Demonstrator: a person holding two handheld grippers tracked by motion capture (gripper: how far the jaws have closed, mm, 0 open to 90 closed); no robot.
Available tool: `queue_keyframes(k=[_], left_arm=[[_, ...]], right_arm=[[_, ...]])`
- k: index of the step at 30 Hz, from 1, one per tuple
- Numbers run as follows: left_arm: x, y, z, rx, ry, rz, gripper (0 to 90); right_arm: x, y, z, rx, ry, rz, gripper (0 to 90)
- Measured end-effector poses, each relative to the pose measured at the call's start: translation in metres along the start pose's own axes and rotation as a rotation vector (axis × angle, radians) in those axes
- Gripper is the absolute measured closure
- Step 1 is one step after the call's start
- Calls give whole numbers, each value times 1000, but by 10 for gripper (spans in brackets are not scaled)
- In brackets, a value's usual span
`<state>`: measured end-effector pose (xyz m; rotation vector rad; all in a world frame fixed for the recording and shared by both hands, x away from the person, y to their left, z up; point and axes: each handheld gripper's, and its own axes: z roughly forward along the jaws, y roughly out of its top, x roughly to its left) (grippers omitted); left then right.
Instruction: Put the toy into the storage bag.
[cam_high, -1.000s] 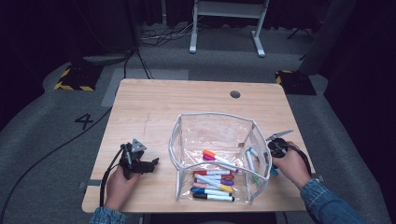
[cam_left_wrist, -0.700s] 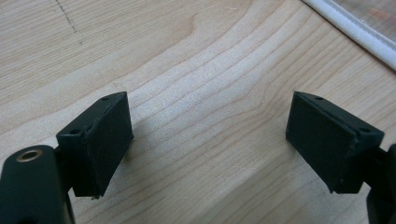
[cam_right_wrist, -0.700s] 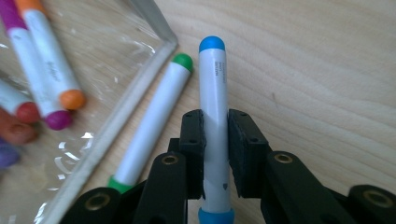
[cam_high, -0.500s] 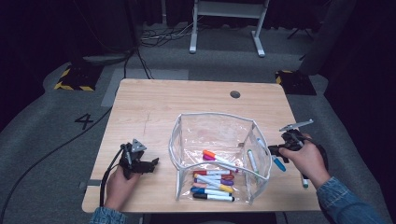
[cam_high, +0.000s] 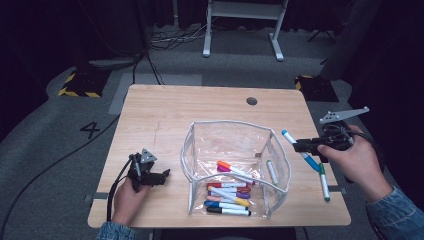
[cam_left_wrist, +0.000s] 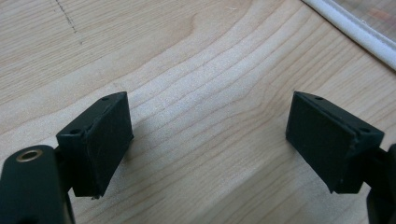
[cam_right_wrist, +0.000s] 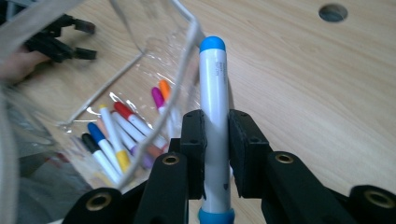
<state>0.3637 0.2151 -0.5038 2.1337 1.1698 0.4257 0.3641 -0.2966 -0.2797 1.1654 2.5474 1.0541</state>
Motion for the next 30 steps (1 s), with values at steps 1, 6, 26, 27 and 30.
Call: queue_keyframes(k=[1,6,26,27,30], left_arm=[[0,0,0,0,0,0,148],[0,0,0,0,0,0,148],[0,0,0,-2,2,-4,148],[0,0,0,-2,2,-4,148],[0,1,1,-1,3,-6,148]], right_arm=[[4,4,-3,0,7,-15,767],[22,21,-13,-4,52,-64,767],[89,80,28,104,235,-290,767],[91,81,32,113,241,-293,767],[97,84,46,143,257,-307,768]])
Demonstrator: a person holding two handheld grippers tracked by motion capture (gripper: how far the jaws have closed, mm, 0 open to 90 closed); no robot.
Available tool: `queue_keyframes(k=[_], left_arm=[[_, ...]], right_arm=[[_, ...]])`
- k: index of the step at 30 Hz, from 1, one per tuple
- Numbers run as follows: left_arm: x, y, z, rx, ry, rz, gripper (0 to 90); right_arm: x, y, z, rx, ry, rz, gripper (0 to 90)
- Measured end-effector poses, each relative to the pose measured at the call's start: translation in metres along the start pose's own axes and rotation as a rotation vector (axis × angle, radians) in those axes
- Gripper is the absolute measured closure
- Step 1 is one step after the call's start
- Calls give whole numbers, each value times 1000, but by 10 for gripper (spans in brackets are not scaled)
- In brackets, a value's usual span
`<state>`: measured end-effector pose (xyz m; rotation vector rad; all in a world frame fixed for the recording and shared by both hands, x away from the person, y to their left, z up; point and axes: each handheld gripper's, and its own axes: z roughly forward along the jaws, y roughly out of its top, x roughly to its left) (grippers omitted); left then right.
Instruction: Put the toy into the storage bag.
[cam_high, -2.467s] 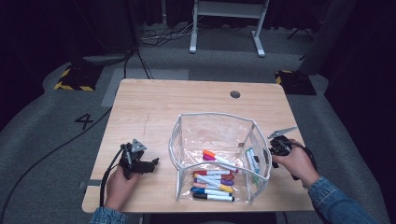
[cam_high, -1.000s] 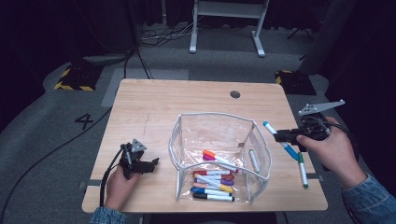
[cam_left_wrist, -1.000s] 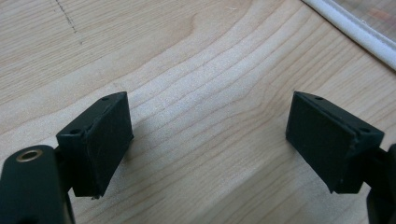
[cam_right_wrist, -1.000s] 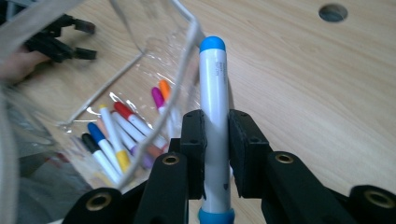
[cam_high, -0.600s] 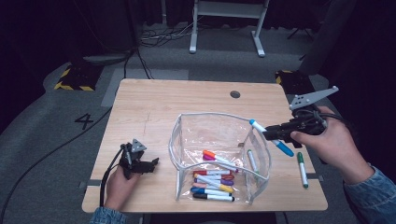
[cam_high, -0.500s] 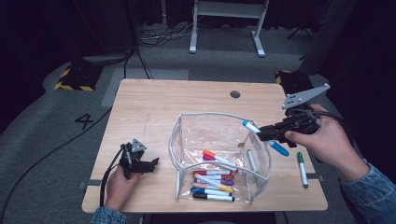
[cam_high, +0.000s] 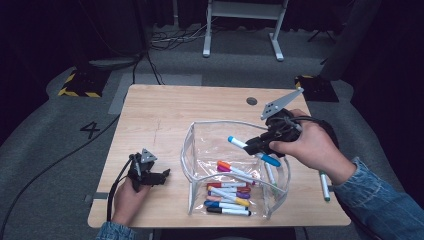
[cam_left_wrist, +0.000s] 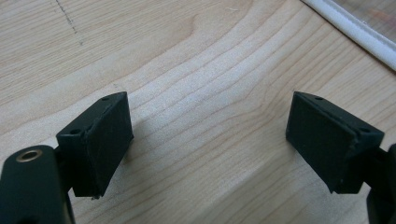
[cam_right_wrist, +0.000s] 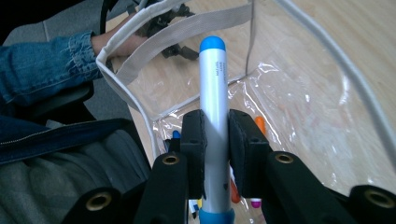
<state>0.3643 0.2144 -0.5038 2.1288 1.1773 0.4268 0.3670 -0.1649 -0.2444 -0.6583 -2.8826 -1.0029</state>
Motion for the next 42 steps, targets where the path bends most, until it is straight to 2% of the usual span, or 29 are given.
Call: queue_keyframes(k=[8,19,26,32,39,42], left_arm=[[0,1,2,-3,5,-4,149],[0,2,1,-1,5,-4,148],[0,1,2,-3,6,-5,148],[0,1,1,-3,4,-2,148],[0,2,1,0,4,-2,149],[0,1,1,-2,4,-1,148]], right_arm=[[-6,4,40,77,45,2,768],[-13,-2,94,190,116,-8,768],[-10,-8,117,260,170,-22,768],[-10,-14,136,310,229,-12,767],[-16,-21,156,380,258,9,767],[-16,-22,163,410,271,0,767]])
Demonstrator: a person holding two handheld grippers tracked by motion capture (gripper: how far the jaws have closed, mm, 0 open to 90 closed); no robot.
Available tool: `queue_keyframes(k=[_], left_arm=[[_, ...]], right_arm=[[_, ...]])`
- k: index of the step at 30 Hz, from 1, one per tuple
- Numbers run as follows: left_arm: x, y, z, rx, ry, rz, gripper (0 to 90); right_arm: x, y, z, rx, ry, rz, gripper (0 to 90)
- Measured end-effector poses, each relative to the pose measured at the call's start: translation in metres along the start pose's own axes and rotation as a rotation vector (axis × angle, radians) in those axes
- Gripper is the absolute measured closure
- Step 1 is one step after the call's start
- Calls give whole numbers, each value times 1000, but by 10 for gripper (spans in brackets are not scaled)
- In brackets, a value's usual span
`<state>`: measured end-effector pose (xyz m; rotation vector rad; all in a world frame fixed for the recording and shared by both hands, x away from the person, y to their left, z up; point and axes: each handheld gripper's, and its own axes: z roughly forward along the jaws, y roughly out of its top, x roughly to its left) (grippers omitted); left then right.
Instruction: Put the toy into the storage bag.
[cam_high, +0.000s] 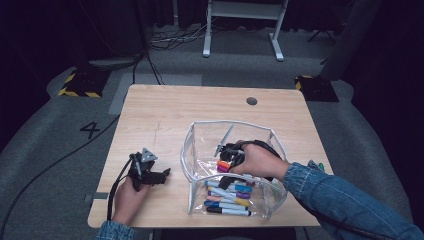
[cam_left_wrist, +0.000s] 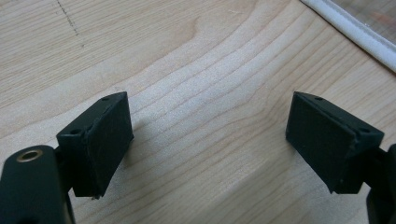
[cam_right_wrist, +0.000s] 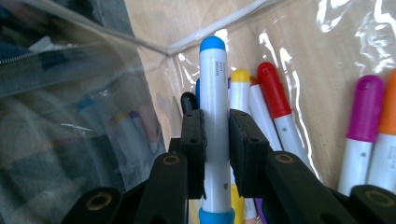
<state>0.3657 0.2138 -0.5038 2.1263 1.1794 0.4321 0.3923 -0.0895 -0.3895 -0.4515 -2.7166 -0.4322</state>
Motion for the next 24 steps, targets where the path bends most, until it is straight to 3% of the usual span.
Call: queue_keyframes(k=[6,16,17,18,20,22,24], left_arm=[[0,0,0,0,-2,4,148],[0,0,0,0,-4,5,148],[0,0,0,0,-4,6,148],[0,0,0,0,-4,6,148],[0,0,0,0,-3,5,148],[0,0,0,1,-3,6,148],[0,0,0,1,-3,6,148]], right_arm=[[-4,-1,13,77,-30,-4,767],[-8,-4,26,148,-1,-5,765],[-9,-5,27,158,10,-4,729],[-9,-6,28,133,8,7,625],[-10,-6,27,58,-36,-24,494],[-10,-4,15,3,-113,-48,483],[-8,-3,2,-45,-139,-29,458]])
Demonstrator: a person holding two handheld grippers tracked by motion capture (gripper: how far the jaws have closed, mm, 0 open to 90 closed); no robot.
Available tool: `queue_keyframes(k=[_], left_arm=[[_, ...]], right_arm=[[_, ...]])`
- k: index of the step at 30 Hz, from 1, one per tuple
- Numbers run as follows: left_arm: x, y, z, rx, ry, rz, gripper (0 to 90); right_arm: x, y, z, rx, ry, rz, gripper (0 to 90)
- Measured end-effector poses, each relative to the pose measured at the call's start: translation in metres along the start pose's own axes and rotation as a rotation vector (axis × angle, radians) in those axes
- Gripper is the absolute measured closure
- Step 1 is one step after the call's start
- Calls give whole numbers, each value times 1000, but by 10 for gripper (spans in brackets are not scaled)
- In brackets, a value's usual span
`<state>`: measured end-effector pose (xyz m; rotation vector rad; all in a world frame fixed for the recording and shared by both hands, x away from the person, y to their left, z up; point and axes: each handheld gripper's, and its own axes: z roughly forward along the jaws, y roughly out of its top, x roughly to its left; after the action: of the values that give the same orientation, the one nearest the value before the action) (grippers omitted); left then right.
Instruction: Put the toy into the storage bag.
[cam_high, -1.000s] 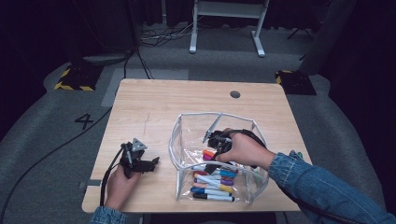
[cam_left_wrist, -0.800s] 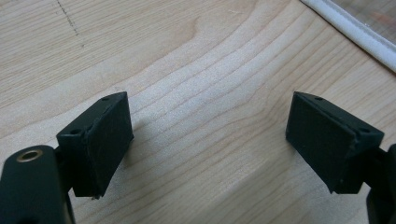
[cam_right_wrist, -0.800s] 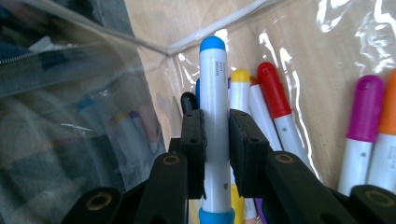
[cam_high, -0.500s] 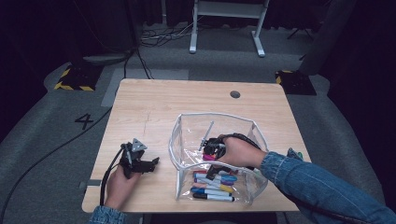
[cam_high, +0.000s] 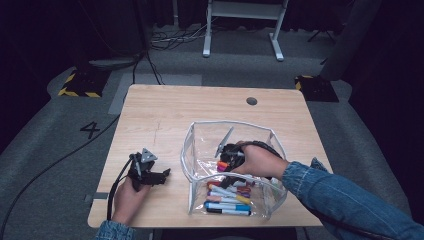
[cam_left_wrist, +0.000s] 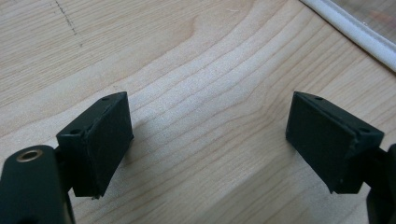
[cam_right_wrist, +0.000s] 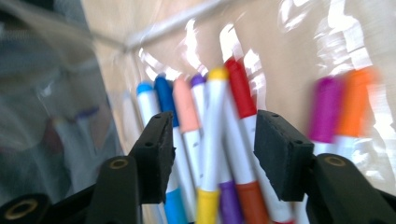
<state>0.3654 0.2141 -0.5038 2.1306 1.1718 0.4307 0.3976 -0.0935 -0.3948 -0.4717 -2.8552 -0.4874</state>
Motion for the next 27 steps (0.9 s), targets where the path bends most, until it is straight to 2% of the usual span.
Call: queue_keyframes(k=[2,5,8,13,21,27], left_arm=[[0,0,0,0,0,0,148],[0,0,0,0,0,0,148],[0,0,0,0,0,0,148],[0,0,0,1,0,0,148],[0,0,0,2,0,-2,148],[0,0,0,1,0,0,148]], right_arm=[[2,2,-16,-82,-28,17,443],[7,0,-43,-167,-88,16,441],[11,-6,-64,-226,-121,32,445],[15,-26,-97,-298,-154,73,439],[12,-64,-135,-393,-213,121,420],[5,-102,-167,-479,-260,198,419]])
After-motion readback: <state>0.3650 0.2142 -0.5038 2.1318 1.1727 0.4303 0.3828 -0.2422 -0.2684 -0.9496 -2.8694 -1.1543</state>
